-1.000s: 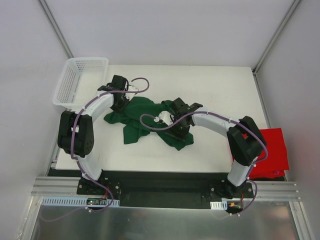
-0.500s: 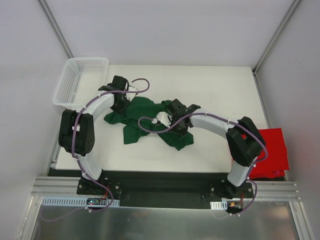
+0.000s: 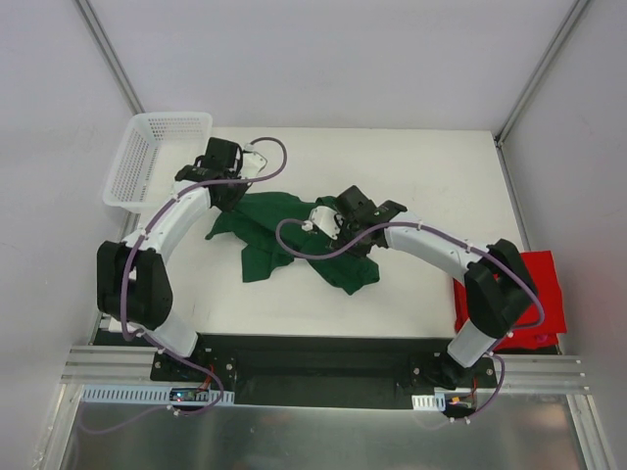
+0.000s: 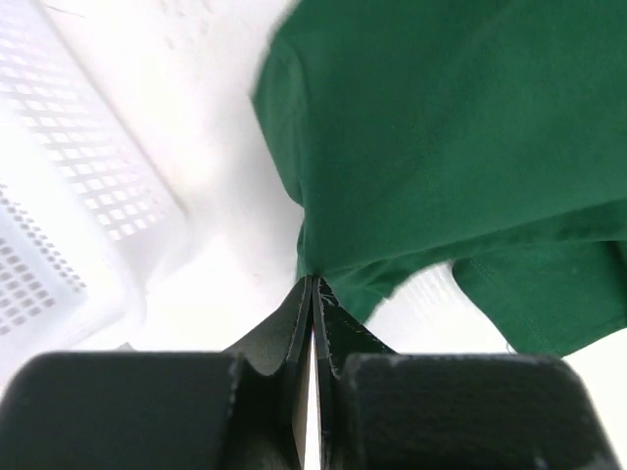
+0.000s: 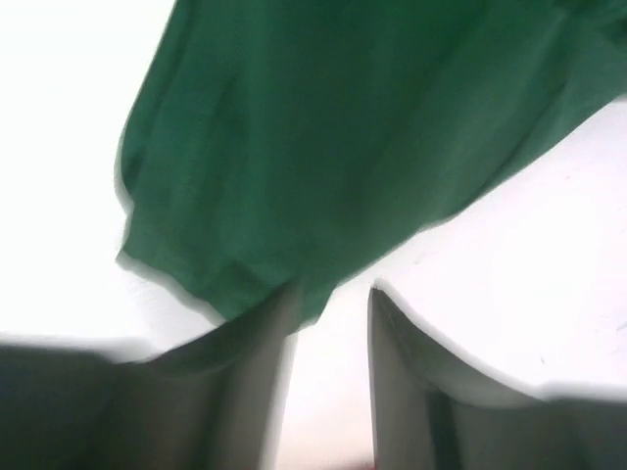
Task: Fold and stack the t-shirts
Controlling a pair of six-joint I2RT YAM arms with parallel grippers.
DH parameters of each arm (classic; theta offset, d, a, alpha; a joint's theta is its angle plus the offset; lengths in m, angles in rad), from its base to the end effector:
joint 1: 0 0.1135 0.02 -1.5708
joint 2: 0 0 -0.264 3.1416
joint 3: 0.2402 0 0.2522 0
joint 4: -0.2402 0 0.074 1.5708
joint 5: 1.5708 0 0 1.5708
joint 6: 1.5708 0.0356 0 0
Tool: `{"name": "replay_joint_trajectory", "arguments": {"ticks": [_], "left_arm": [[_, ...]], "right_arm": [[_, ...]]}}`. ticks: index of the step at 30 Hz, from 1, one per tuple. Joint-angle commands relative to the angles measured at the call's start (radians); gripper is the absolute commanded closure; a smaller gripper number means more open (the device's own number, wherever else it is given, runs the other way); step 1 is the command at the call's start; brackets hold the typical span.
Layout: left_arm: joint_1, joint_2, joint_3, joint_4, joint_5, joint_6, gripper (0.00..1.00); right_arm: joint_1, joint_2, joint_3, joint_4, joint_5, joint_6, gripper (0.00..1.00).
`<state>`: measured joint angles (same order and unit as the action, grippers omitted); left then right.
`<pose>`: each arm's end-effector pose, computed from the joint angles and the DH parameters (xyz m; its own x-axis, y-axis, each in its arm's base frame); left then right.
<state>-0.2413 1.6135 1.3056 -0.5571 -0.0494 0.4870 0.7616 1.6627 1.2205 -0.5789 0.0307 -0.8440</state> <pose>0.3441 -0.0829 0.2768 -0.5560 0.6182 -0.5556 0.5293 0.7787 0.3368 0.2530 0.2397 0.2323 0.0967 -0.9399 -0.3276 -0.9118 0.0483 -0.4078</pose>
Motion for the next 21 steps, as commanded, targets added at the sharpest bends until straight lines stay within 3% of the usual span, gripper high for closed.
{"name": "replay_joint_trajectory", "arguments": {"ticks": [1,3,5,11,15,16,19,21], "left_arm": [[-0.001,-0.066,0.026,0.000,-0.018,0.012,1.00],[0.000,-0.066,0.014,0.000,-0.027,0.013,1.00],[0.000,-0.069,0.006,0.000,-0.027,0.013,1.00],[-0.001,-0.072,-0.006,0.002,-0.024,0.009,1.00],[-0.001,-0.057,-0.017,0.005,-0.026,0.013,0.98],[-0.001,-0.031,-0.019,0.008,-0.033,0.024,0.95],[0.011,0.038,-0.009,0.022,-0.040,0.036,0.68],[0.019,0.066,0.007,0.022,-0.015,0.027,0.59]], "right_arm": [[-0.002,0.020,0.024,-0.001,-0.003,0.016,0.41],[-0.004,0.049,0.016,0.002,-0.014,0.013,0.29],[-0.004,0.065,0.005,0.008,-0.018,0.008,0.28],[-0.004,0.127,0.004,0.007,-0.061,0.011,0.33],[-0.002,0.146,0.008,0.001,-0.069,0.017,0.44],[-0.002,0.143,0.010,0.001,-0.072,0.017,0.45],[-0.002,0.138,0.007,-0.001,-0.074,0.020,0.46],[-0.002,0.134,0.005,-0.006,-0.072,0.020,0.50]]}}
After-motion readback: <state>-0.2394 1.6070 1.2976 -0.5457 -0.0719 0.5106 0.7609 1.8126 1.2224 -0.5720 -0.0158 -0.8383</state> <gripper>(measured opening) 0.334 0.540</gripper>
